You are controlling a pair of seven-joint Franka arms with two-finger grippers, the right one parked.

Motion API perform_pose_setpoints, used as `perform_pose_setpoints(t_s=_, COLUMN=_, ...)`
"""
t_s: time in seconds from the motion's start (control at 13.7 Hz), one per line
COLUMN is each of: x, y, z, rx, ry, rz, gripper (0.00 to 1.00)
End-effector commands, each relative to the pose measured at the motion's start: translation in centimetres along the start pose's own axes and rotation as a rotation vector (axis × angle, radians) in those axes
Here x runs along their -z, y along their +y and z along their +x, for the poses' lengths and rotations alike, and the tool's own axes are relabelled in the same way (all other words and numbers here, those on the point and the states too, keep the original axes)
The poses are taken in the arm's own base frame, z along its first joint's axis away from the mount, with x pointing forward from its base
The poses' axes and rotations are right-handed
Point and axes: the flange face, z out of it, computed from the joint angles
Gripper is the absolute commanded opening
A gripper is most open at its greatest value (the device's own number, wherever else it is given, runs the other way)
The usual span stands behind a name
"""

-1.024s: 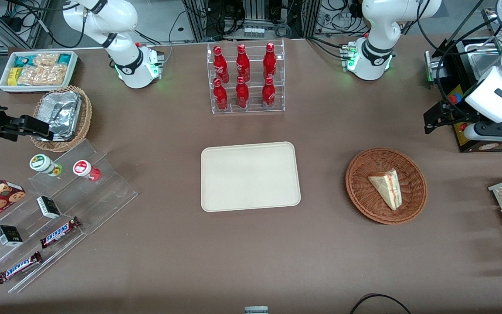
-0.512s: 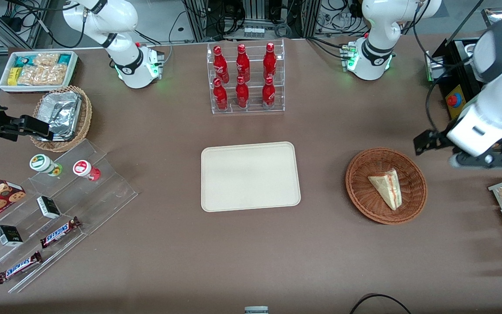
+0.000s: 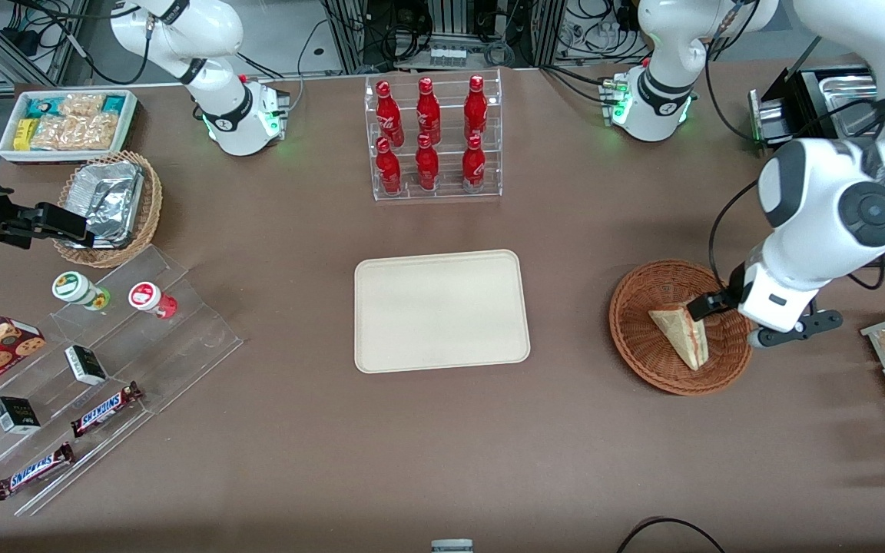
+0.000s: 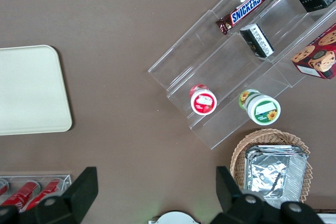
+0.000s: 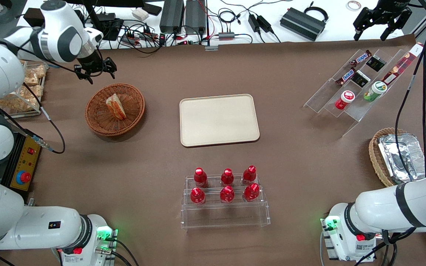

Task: Place sandwich from basket to tray
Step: 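Close the left gripper on the wrapped sandwich and lift it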

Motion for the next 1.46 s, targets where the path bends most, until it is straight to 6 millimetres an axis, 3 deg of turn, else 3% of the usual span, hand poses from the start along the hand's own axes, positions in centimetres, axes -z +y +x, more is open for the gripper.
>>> perform_pose_setpoints(t_s=0.0, x=-2.5, y=-0.6, z=-1.4, rx=0.134, ry=0.062, rz=-0.025, gripper=1.0)
perform_pose_setpoints(t_s=0.44, x=-9.0, y=-1.8, z=-2.6, rx=0.15, ry=0.071, rz=-0.037, gripper=1.0)
perform_pose_setpoints(t_s=0.95, x=-12.5, y=-2.3, z=-2.4, rx=0.139, ry=0.057, rz=-0.016, gripper=1.0)
perform_pose_setpoints(t_s=1.1, x=-12.7, y=-2.4, z=-2.4, rx=0.14, ry=0.056, rz=-0.015, gripper=0.99)
perform_pose_setpoints(t_s=1.17, x=-12.8, y=-2.3, z=-2.5, rx=0.139, ry=0.054, rz=-0.015, gripper=0.88)
perform_pose_setpoints(t_s=1.24, x=-12.9, y=-2.3, z=-2.5, rx=0.143, ry=0.053, rz=-0.014, gripper=0.61)
perform_pose_setpoints(t_s=1.32, x=-12.9, y=-2.2, z=-2.6, rx=0.141, ry=0.052, rz=-0.013, gripper=0.28)
perform_pose_setpoints(t_s=1.39, x=-12.7, y=-2.3, z=-2.6, rx=0.138, ry=0.052, rz=-0.013, gripper=0.03)
